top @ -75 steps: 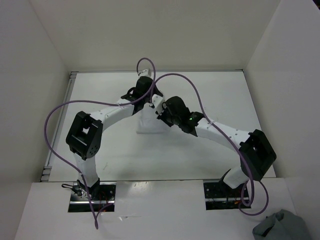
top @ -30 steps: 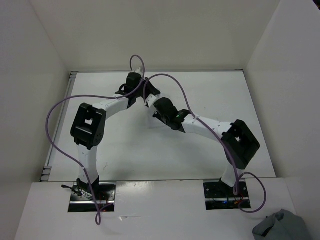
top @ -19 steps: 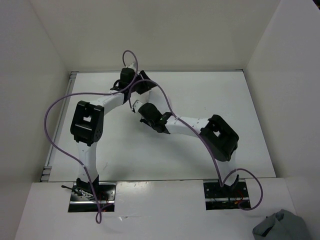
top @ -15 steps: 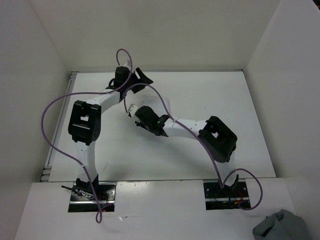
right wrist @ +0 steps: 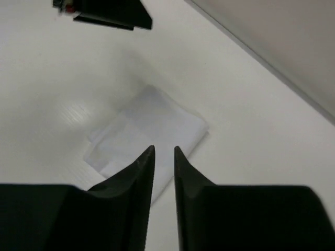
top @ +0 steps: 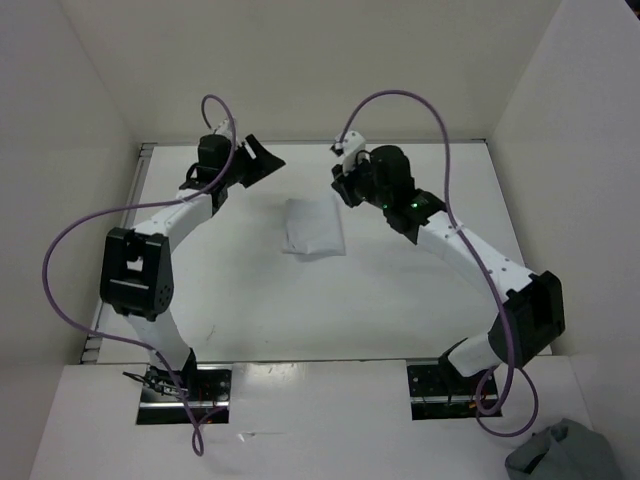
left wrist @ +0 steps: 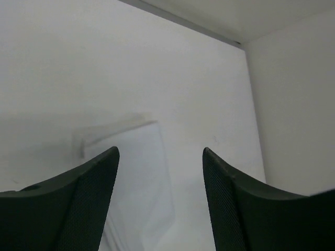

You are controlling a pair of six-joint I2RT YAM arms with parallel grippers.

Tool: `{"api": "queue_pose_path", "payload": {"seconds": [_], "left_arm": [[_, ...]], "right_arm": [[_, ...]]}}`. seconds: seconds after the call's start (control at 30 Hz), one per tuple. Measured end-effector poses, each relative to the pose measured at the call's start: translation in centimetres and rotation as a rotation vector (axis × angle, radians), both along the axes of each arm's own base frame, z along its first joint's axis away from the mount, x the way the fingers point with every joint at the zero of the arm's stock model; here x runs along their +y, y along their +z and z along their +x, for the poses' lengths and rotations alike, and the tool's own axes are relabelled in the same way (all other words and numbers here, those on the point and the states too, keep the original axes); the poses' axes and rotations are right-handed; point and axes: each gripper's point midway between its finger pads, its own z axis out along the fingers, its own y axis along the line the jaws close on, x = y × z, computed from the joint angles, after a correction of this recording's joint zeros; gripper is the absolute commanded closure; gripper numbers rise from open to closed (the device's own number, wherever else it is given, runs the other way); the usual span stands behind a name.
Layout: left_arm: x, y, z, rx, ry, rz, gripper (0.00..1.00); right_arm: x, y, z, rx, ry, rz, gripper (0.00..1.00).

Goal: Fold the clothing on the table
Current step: Fold the skirt

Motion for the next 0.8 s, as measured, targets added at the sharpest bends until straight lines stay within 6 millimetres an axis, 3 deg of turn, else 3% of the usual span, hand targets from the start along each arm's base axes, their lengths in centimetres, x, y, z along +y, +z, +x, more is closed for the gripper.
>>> {"api": "queue_pose_path", "payload": {"seconds": [0.03, 0.07, 0.1, 0.17, 0.23, 0.33, 0.47, 0.57, 0.67, 0.8], "left_arm": [[-0.9, 1.1, -1.2, -0.027, -0.034, -0.005, 0.58], [-2.1, 2.2, -2.6, -0.052, -0.076, -0.011, 0.75], [-3.4, 3.3, -4.0, -0.08, -0.124, -0.016, 0.85], [-6.2, 5.0, -7.0, -0.139, -0.23, -0.017, 0.96], [-8.5, 5.7, -9.7, -0.165, -0.32, -0.02, 0.98], [-11.1, 4.6, -13.3, -0.159, -0.43, -0.003, 1.0], [-12.2, 0.6, -15.8, -0.084, -0.503, 0.034, 1.0], [-12.4, -2.4, -16.1, -0.028, -0.523, 0.074, 1.0], [-12.5, -5.3, -15.8, 0.031, -0.517, 0.106, 1.0], [-12.2, -9.3, -15.4, 0.12, -0.489, 0.159, 1.0]], "right_arm": [[-1.0, 0.8, 0.3, -0.006, -0.007, 0.026, 1.0], [-1.7, 1.0, 0.4, -0.005, -0.008, 0.038, 1.0], [-2.1, 0.7, 0.4, 0.009, -0.006, 0.047, 1.0], [-1.8, -1.0, 0.0, 0.058, 0.024, 0.045, 1.0], [-1.2, -3.9, -0.3, 0.132, 0.06, 0.032, 1.0], [-0.3, -9.1, -0.4, 0.281, 0.115, 0.014, 1.0], [-0.1, -16.9, -0.4, 0.568, 0.188, 0.018, 1.0], [-0.2, -21.3, -0.7, 0.757, 0.237, 0.048, 1.0], [-0.6, -23.5, -2.1, 0.882, 0.264, 0.076, 1.0], [0.1, -22.8, -3.2, 0.928, 0.321, 0.122, 1.0]]}}
